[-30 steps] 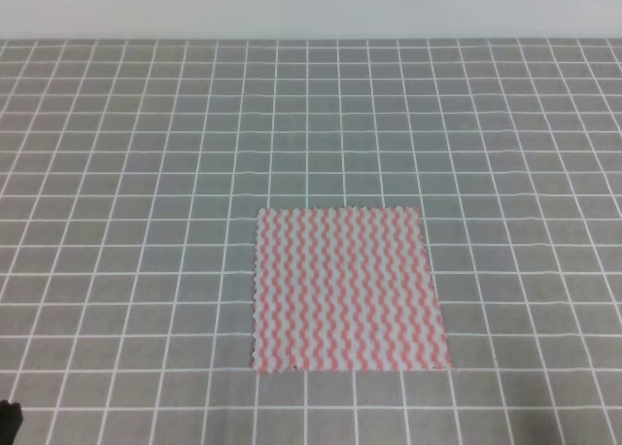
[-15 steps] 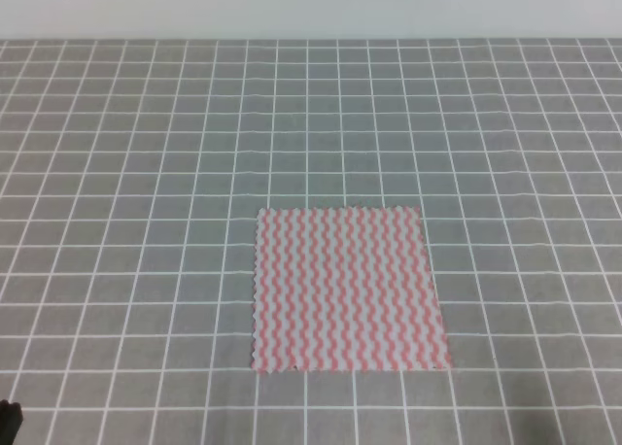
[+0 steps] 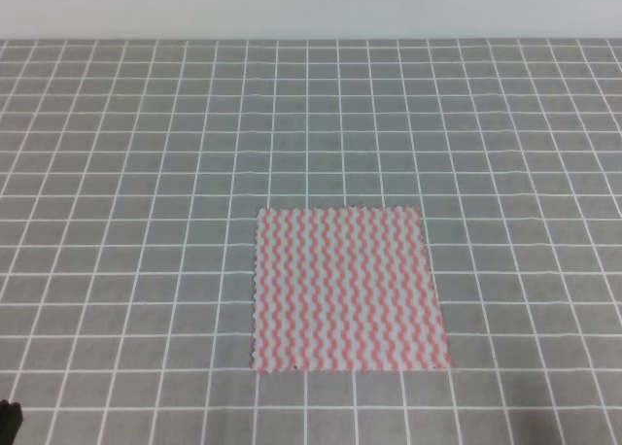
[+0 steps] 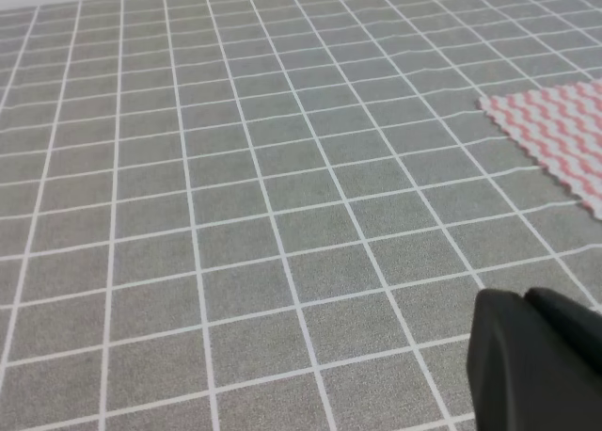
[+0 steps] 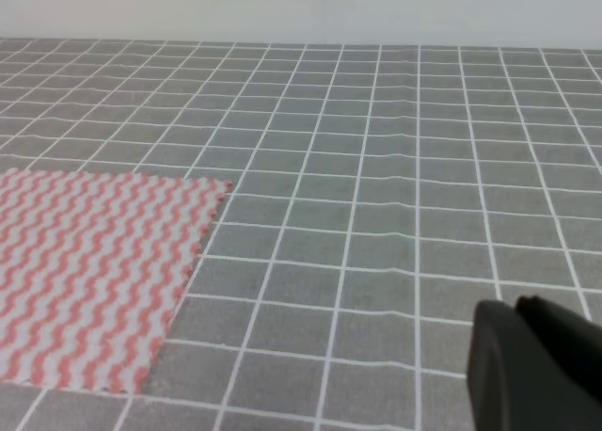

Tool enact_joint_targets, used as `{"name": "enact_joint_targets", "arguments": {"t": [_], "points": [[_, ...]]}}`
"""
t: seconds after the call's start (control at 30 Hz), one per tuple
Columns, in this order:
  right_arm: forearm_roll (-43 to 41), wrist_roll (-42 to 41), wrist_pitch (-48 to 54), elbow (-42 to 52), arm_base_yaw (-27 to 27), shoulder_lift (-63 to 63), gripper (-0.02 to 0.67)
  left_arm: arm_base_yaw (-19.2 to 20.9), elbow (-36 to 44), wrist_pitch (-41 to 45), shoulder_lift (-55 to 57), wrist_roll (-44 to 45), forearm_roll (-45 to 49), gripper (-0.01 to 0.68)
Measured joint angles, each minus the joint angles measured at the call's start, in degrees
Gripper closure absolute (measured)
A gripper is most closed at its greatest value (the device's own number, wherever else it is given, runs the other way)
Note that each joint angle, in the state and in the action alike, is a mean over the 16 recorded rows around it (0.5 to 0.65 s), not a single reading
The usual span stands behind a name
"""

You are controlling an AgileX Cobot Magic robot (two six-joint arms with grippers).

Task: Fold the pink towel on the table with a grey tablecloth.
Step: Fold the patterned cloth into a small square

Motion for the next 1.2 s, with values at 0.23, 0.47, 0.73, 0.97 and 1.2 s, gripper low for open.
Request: {"name": "enact_joint_targets", "arguments": {"t": [0.23, 0.47, 0.73, 0.97, 1.2], "points": [[0.0, 0.0, 0.0, -0.1, 0.0, 0.1, 0.665, 0.0, -0.1, 0.1, 0.1, 0.0, 0.0, 0.674], [0.6, 0.0, -0.1, 0.2, 0.0, -0.2, 0.665, 0.0, -0.2, 0.1, 0.2, 0.0, -0.1, 0.674], [10.5, 0.0, -2.6, 0.4, 0.0, -0.5, 0.665, 0.0, -0.2, -3.0, 0.2, -0.5, -8.2, 0.674], [28.8, 0.0, -6.9, 0.4, 0.0, -0.3, 0.665, 0.0, -0.3, -9.1, 0.4, -1.1, -25.3, 0.674], [41.8, -0.6, -9.0, -0.7, 0.0, 0.1, 0.664, 0.0, -0.5, -13.9, 0.5, -1.3, -39.3, 0.675]]}}
